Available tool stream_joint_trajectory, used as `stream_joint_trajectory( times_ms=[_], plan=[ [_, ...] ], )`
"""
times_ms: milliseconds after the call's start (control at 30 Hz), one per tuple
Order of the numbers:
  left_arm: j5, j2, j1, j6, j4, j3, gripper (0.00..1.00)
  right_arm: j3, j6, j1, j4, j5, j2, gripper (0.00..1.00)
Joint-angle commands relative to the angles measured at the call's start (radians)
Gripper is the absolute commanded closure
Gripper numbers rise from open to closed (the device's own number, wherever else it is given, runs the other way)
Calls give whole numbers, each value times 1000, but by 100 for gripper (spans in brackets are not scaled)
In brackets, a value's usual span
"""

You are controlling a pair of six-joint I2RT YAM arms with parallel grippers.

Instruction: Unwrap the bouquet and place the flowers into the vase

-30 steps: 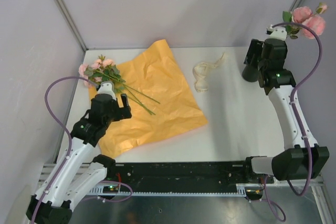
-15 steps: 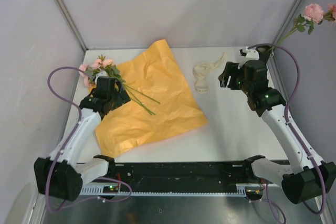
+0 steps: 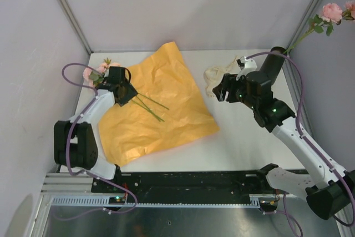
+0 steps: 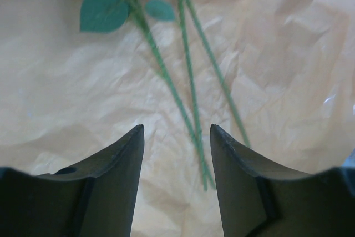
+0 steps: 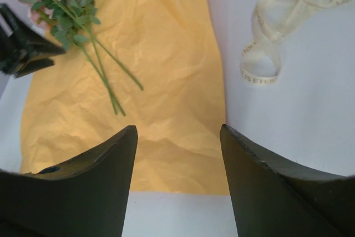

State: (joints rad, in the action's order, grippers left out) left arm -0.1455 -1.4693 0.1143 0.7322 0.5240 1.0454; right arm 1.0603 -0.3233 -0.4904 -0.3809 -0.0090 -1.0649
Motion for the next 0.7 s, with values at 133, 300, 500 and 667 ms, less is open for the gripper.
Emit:
stream_joint_trajectory(
  times_ms=[133,300,500,667],
  plan=[
    [-39,-173,-16,77,-118,148,48,1,-7,-67,66,45,55,34],
    [-21,-262,-16,117,-146,184,51,2,-5,-84,69,56,53,34],
    [-2,-362,-16,118,-179,243,52,2,0,-100,79,59,40,34],
    [-1,-404,-17,136,-191,251,54,1,5,-105,90,59,23,34]
  ],
)
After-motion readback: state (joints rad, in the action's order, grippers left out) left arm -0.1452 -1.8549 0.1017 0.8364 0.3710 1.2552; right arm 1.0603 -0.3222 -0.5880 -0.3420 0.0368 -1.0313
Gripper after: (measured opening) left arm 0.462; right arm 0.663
